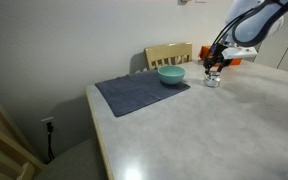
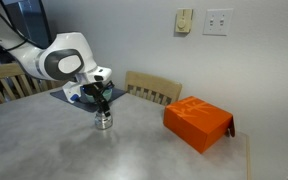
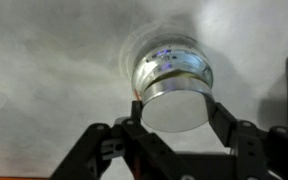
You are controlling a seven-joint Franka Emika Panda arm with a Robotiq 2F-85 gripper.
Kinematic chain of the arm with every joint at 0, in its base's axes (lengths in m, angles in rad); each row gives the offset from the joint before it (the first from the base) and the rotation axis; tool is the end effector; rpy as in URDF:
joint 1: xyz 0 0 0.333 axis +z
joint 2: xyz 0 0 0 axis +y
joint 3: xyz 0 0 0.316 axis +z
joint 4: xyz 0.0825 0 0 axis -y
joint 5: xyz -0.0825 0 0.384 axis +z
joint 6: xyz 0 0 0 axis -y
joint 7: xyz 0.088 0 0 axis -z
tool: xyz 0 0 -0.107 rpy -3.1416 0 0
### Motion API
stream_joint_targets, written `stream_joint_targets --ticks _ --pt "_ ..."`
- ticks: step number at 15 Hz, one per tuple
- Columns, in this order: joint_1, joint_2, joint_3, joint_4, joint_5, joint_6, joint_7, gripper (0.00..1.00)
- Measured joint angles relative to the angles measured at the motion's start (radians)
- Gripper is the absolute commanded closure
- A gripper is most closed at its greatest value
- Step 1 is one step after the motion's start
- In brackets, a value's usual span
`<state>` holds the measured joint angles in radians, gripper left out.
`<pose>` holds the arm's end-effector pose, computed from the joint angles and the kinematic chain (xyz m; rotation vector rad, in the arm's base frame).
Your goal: Put the lid on the silver object, remove it, then put it back again.
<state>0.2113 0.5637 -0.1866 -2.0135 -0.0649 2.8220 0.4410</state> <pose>0.6256 0.0231 0.1984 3.0131 -0.4805 0.4191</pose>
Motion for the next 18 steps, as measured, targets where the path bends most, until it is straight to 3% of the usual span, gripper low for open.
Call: stream_joint_targets --ticks 6,12,18 --pt "0.064 0.0 -0.062 -0.063 -0.018 0.141 0.006 0.56" --pt "0.202 0.029 -0.196 -0.131 -0.006 0.328 0.007 0.56" --pt "0.348 0.079 -0.309 -0.174 0.145 0.472 -0.046 0.56"
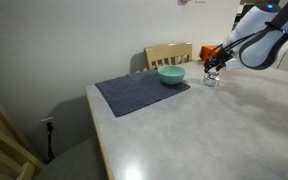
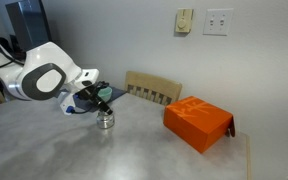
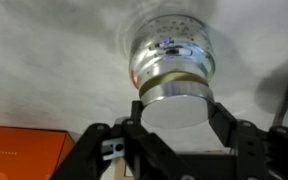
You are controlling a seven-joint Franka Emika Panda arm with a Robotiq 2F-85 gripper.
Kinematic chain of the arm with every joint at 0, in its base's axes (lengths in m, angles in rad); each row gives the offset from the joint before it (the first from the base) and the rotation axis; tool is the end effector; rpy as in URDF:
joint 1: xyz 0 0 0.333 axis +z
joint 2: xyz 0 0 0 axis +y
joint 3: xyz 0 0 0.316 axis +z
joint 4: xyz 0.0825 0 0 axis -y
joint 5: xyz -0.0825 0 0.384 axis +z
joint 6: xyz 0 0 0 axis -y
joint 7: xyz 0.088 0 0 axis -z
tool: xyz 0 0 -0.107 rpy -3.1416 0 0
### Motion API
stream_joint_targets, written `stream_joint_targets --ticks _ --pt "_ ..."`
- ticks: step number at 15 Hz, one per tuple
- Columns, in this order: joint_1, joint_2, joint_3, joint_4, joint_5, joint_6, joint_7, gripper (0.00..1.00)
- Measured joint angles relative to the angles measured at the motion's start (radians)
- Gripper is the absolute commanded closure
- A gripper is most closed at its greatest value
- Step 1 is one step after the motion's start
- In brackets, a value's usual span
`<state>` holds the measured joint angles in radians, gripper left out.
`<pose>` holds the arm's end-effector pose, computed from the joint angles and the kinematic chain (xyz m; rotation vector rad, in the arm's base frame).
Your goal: Put the lid on the silver object, remove it, then put it back again.
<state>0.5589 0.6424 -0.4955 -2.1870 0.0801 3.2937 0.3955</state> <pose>0.5899 0.0360 0.1841 2.8721 -0.3600 0.8743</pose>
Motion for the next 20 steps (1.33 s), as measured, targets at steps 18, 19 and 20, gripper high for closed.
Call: stream_joint_targets --ticks 18,19,20 --pt "0.202 0.018 -0.138 -0.085 0.207 0.101 -0.086 0.56" --pt "0.21 0.017 -0.146 -0.088 0.209 0.101 -0.084 0.56" --pt "0.211 0.015 -0.149 -0.089 0.209 0.101 -0.082 0.56"
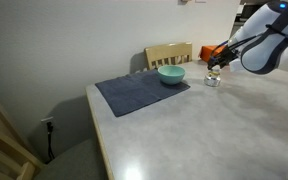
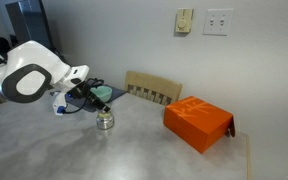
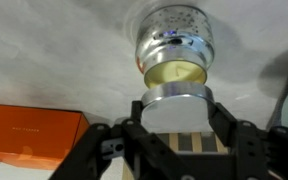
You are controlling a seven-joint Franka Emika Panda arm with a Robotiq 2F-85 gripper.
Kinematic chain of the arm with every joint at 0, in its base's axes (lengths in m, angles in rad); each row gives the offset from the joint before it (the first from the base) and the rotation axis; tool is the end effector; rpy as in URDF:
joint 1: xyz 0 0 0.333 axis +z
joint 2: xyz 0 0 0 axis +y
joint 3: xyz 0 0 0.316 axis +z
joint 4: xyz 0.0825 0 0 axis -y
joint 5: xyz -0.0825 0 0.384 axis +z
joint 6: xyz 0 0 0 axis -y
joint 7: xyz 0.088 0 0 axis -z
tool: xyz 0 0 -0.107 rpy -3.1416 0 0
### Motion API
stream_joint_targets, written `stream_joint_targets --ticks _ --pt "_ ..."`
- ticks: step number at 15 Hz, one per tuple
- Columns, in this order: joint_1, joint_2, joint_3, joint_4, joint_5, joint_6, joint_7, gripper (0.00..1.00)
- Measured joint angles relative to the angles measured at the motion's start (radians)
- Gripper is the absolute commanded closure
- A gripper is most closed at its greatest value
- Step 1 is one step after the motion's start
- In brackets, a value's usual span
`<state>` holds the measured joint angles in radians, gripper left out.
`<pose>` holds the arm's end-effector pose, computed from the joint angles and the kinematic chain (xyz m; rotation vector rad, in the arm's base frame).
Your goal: Put the lid on the silver object, remove it, then put it back again.
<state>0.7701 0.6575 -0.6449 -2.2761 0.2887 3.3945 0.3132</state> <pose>0.5652 0.0437 0.1968 2.7708 -0.3783 0.9947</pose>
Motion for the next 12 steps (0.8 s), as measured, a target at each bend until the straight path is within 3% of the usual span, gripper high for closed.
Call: stream_joint_targets --ticks 12 --pt "-0.067 -0.002 0.079 0.011 0.033 -0.02 -0.028 0.56"
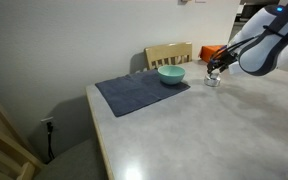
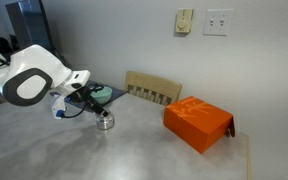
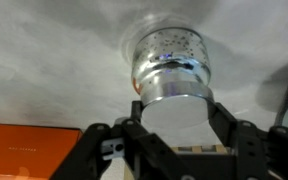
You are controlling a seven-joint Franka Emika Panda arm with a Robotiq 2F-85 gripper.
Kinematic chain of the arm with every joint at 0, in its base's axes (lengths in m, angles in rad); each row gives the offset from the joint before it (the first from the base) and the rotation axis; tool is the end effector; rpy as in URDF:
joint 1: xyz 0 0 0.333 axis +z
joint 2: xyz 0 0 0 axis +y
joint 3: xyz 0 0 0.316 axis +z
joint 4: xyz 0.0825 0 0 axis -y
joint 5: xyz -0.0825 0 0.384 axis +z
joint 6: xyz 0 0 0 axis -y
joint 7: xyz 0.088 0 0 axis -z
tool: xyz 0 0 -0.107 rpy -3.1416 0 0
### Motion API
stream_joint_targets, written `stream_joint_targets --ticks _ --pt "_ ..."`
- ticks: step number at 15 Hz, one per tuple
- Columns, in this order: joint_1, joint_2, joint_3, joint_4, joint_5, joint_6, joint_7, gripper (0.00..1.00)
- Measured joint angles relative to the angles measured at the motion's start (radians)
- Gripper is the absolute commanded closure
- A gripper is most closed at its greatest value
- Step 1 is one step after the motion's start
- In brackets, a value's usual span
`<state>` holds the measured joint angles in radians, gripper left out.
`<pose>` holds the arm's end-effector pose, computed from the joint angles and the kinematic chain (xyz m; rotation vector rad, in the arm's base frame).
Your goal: Put the lid on the silver object, remove it, then put it back again.
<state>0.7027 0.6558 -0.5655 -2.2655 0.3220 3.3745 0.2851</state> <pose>0.5637 0.0443 0.1823 2.8117 -0.4132 0.9381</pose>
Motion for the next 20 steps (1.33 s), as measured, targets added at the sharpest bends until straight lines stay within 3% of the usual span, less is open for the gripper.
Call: stream_joint_targets --ticks 6,16,20 --pt "-0.05 -0.001 0.043 0.015 0.001 0.0 -0.008 0.56" --pt "-0.072 -0.001 0.049 0.028 -0.003 -0.015 -0.01 0.56" --pt "-0.116 -0.001 0.087 0.047 -0.003 -0.039 -0.018 0.56"
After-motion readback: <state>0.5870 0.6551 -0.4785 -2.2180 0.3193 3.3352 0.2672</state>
